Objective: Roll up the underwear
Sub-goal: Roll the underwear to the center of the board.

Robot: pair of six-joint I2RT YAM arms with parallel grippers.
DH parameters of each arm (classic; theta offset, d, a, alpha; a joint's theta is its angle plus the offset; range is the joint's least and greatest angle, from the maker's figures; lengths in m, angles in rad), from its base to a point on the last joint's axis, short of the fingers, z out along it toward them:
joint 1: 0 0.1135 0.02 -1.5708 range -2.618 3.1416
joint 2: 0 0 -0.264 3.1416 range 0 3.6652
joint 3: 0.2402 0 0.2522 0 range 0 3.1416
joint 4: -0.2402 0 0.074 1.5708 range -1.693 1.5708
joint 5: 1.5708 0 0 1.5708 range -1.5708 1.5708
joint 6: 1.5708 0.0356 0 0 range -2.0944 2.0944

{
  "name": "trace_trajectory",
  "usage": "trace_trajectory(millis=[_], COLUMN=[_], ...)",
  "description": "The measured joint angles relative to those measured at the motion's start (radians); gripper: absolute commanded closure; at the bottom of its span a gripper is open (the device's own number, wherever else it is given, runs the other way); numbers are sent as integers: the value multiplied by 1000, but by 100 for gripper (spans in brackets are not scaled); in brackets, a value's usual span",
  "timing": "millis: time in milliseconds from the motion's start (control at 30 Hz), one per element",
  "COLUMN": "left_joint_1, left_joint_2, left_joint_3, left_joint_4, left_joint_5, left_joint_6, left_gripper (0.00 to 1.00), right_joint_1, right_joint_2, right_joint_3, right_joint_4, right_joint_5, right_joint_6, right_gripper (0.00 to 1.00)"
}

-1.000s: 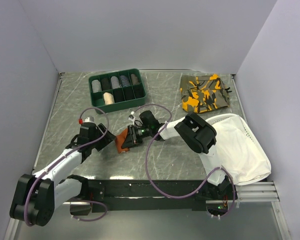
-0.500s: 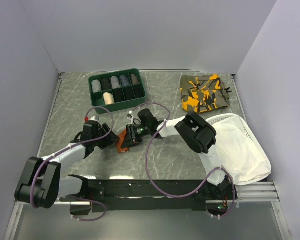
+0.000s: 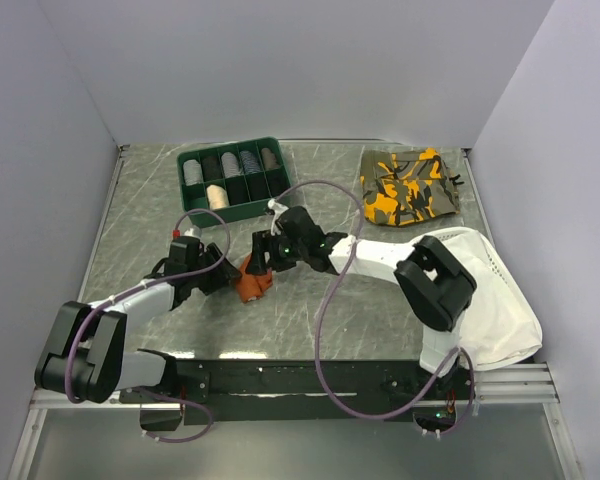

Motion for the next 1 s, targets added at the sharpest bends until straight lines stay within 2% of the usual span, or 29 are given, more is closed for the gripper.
trace_trajectory(millis=[233,367,467,667,1000], left_joint_1=[0,0,0,0,0], left_joint_2=[5,5,5,5,6], left_joint_3=[18,26,31,39,43], left_joint_4=[-33,-52,-66,-84,-93], left_joint_5=[-4,-11,-11,-15,-18], left_joint_6=[-4,-8,-9,-13,-13], left_gripper=[43,42,42,41,42], right_joint_1=[212,313,337,343,358], right_joint_2=[-34,-2,22,80,116], right_joint_3=[29,78,112,176,178], right_joint_4=[-112,-172,-186,-234,-237], right_joint_5=[399,558,654,798,846], right_joint_6=[-56,-63,-64,-63,-65], right_gripper=[23,23,23,23,23])
